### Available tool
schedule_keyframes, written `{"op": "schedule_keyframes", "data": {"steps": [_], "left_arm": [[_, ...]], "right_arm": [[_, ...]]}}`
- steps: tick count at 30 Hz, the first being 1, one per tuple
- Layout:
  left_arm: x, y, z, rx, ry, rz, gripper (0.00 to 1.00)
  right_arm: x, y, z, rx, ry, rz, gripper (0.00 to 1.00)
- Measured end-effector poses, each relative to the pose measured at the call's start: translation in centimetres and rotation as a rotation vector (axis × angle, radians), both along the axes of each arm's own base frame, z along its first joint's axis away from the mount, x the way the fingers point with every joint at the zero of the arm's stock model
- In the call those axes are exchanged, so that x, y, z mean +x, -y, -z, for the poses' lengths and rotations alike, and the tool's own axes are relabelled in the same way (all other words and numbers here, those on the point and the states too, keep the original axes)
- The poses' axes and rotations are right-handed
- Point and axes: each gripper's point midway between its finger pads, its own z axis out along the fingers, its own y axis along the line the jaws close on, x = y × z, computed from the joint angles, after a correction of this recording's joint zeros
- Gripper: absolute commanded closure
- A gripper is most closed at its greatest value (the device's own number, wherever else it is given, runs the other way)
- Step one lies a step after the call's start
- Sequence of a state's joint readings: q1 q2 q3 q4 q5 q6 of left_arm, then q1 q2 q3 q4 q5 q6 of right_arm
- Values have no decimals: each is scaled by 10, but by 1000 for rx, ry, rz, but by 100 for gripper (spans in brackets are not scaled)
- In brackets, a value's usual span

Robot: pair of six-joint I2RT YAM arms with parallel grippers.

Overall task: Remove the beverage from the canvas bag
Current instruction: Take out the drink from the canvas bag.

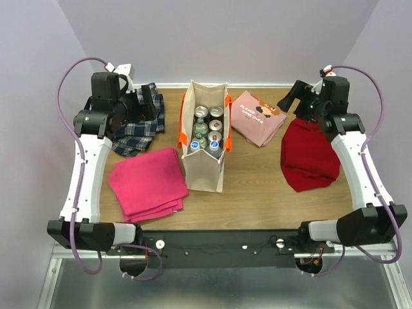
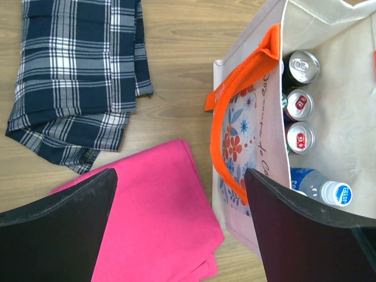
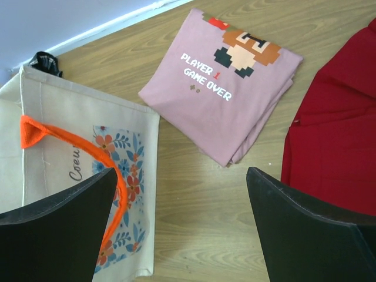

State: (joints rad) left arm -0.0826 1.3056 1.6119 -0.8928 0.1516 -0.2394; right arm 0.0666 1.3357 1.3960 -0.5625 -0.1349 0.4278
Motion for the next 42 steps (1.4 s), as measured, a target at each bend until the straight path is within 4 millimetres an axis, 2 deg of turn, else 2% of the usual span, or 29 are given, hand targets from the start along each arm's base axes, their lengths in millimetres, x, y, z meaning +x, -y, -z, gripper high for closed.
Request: {"op": "schedule_keyframes", "data": {"steps": [3, 9, 12, 18, 24, 27, 30, 33, 34, 36, 38, 42], "left_arm": [[-2, 2, 3, -11, -2, 8, 1], [-16, 9, 6, -26, 11, 27, 1], [-23, 24, 9, -23, 9, 68, 1], [-41, 67, 24, 22, -22, 180, 1], [-41, 63, 37, 27, -51, 133, 1], [-38, 60, 38, 35, -51, 106, 1], [-35, 57, 39, 46, -51, 86, 1], [-31, 57, 37, 53, -49, 84, 1], [-30, 58, 35, 54, -45, 86, 1], [-29, 58, 31, 52, -36, 88, 1], [-30, 62, 27, 48, -23, 98, 1], [-40, 73, 26, 42, -8, 138, 1]], "right_arm": [[-8, 1, 0, -3, 0, -1, 0], [-21, 5, -15, -38, 28, -7, 0], [-16, 9, -18, -70, -1, -5, 0], [-7, 14, -25, -119, -15, -6, 0], [0, 10, -47, -181, 21, -14, 0], [6, -3, -51, -213, 25, -32, 0], [15, -28, -51, -258, 20, -60, 0], [18, -69, -48, -299, 28, -113, 0], [14, -92, -42, -310, 25, -157, 0], [7, -114, -37, -315, 23, -202, 0], [1, -125, -34, -314, 21, -225, 0], [-4, -126, -35, -294, 20, -231, 0]]}}
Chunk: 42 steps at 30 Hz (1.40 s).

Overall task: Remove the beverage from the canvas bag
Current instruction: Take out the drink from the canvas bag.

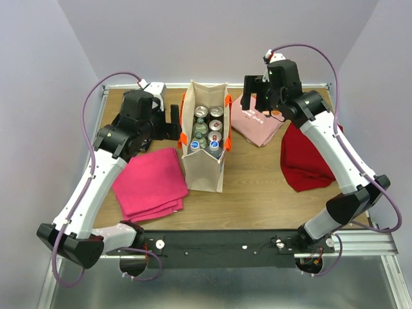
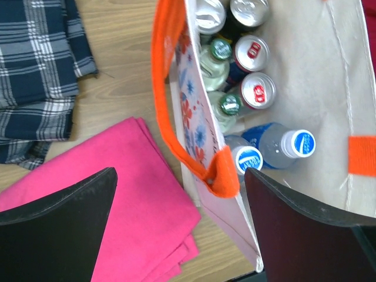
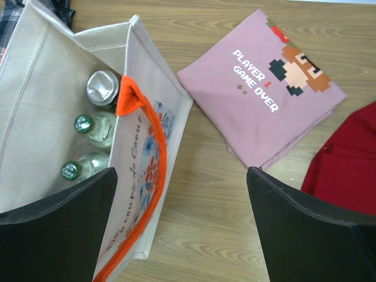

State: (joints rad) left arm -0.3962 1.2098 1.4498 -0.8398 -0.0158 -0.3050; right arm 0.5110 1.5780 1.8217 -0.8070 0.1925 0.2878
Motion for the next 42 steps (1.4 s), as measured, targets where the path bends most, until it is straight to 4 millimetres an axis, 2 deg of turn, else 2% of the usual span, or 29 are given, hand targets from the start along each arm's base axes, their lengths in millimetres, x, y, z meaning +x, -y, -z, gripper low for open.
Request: {"op": "schedule_keyframes", "data": {"steps": [5, 12, 21, 28, 36, 42], "left_arm": [[-17, 15, 14, -6, -21, 52, 1], [-45, 42, 48, 21, -55, 116, 4], [-52, 54, 51, 27, -10, 82, 5], [-58, 54, 48, 22, 15, 85, 9], [-70, 48, 57, 21, 12, 103, 11], [-79, 46, 61, 11, 20, 132, 12]], "right_arm": [[-12, -13, 9, 11, -29, -47, 0], [-19, -21, 24, 17, -73, -71, 0], [-27, -30, 24, 35, -86, -102, 0], [-33, -40, 11, 43, -72, -135, 0], [-35, -49, -24, 55, -16, -170, 0], [-42, -68, -20, 45, -46, -224, 1]]}}
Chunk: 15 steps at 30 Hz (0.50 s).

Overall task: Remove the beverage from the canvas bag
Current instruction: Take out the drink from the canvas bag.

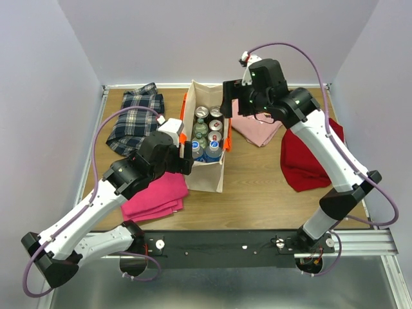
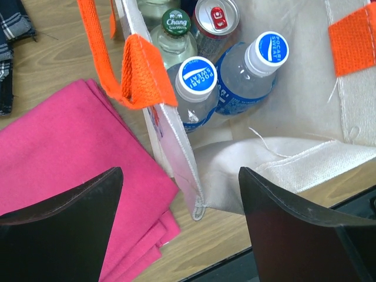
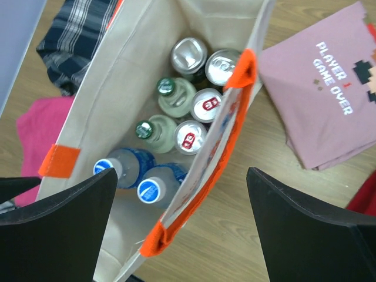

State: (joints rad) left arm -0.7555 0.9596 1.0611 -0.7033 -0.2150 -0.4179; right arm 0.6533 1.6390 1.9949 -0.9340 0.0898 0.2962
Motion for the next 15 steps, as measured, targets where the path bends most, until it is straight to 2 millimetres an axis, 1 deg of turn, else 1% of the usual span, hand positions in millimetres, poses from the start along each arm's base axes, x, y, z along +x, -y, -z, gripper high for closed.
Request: {"op": "schedule_keyframes", "data": {"steps": [2, 3, 6, 7, 8, 10, 12, 14, 15], "left_arm": [[-3, -1, 3, -2, 3, 12, 12], [-5, -1, 4, -1, 5, 17, 12], [-6, -2, 5, -5, 13, 24, 12], [-6, -1, 5, -5, 15, 27, 12], [-6, -1, 5, -4, 17, 30, 12], [-6, -1, 6, -2, 19, 34, 12], [-6, -1, 6, -1, 20, 36, 12], [-6, -1, 6, 1, 22, 38, 12], [-6, -1, 5, 1, 23, 39, 12]], "right_arm": [[-5, -12, 4, -9, -12, -31, 2], [-7, -19, 6, -15, -19, -47, 5], [-18, -36, 13, -31, -38, -91, 8], [-20, -39, 15, -36, -42, -99, 8], [-25, -46, 18, -44, -52, -119, 9], [-32, -56, 21, -50, -58, -144, 12], [-34, -62, 20, -50, -57, -159, 15], [-37, -70, 20, -51, -56, -175, 16], [-38, -75, 22, -53, -57, -183, 19]]}}
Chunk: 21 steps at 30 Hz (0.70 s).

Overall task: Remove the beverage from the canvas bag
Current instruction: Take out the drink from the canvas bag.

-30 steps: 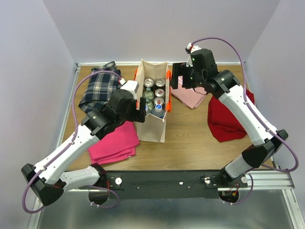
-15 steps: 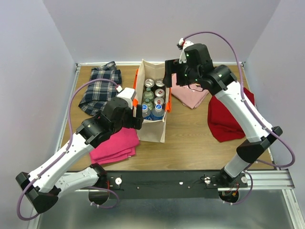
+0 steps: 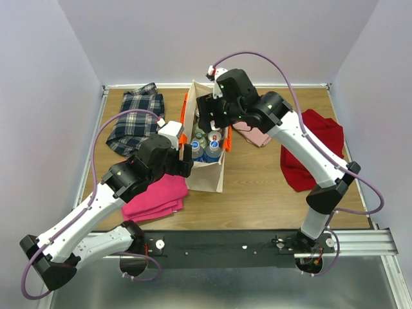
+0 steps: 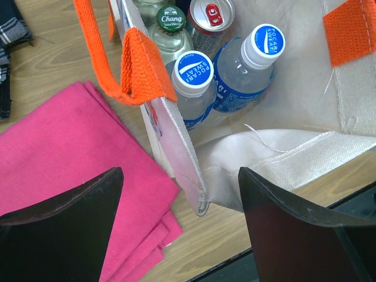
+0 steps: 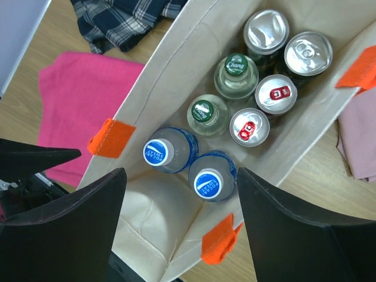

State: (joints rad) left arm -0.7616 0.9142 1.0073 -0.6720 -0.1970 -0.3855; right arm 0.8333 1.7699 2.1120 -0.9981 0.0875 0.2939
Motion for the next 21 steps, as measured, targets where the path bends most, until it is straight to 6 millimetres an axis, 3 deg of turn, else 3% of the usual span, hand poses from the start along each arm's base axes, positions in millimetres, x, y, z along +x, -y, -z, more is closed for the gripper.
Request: {"op": "schedule_keyframes", "data": {"steps": [7, 14, 16, 21], "left_arm": [[1, 0, -1, 5, 7, 7, 12], [2, 1, -2, 9, 19, 16, 12], [2, 3, -3, 9, 24, 21, 12], [4, 5, 0, 21, 23, 33, 11]], "right_arm": [[-1, -6, 35, -76, -63, -15, 20], [-22, 17, 101, -210, -185, -19, 19], [-30, 21, 109, -220, -206, -28, 19], [-34, 22, 106, -196, -199, -38, 17]]}}
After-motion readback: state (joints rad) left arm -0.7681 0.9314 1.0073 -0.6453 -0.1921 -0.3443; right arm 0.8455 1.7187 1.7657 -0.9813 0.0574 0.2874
